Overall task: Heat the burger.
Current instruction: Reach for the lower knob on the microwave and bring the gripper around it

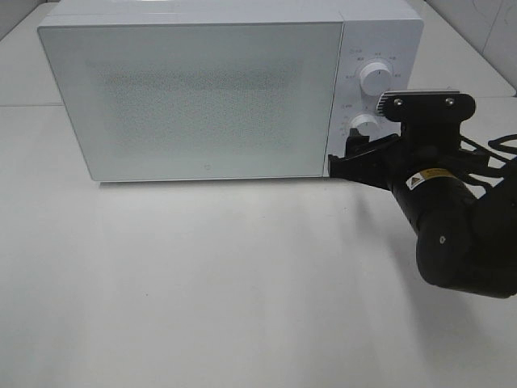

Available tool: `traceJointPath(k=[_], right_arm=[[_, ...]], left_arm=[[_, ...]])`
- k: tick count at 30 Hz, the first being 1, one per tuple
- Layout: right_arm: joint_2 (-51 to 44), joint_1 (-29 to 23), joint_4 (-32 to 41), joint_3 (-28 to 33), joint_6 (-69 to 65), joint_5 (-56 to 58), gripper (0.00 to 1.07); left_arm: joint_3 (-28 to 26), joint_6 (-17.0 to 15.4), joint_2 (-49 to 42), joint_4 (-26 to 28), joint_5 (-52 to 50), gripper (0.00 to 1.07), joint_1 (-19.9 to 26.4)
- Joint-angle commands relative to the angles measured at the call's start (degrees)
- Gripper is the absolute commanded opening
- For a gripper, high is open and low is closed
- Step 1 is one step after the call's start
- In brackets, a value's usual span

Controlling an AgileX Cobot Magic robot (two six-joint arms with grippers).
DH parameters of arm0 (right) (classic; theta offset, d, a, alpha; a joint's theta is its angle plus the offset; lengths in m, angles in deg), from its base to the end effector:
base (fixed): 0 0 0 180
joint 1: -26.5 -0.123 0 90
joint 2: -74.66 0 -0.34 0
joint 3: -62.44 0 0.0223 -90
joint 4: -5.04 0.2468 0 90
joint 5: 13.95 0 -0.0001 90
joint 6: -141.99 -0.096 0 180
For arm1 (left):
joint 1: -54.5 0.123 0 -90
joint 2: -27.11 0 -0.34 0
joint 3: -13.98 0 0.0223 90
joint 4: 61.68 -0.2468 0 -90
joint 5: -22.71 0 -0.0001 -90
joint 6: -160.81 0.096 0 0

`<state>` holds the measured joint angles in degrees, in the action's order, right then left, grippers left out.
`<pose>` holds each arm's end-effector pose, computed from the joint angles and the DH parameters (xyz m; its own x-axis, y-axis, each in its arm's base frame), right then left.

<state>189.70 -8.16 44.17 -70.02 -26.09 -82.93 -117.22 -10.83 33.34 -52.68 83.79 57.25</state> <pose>0.2918 0.1330 0.1901 -0.1259 -0.0126 -0.9920 0.0287 0.9995 -0.0163 -0.0623 -0.0162 0.2781 -0.4286 0.0483 -0.9022 0.1056 0.9944 0.0030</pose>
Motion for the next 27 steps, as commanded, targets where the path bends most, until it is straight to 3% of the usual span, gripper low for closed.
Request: traceJointPath(k=[1,9,27], right_arm=[[-0.1,1.4,-1.7,-1.1,-1.1,-3.6,0.77],[3.6,3.8,-6.5,-4.4,-1.3,-2.5,0.76],[10.1,5.8,-8.5,-9.9,-1.6,-2.0,0.76]], left_arm=[[0.1,-0.5,-0.9,0.6,0.2,1.01,0.3],[0.1,-0.5,-0.9,0.6,0.2,1.01,0.3],[0.1,-0.5,-0.9,0.6,0.2,1.01,0.3]])
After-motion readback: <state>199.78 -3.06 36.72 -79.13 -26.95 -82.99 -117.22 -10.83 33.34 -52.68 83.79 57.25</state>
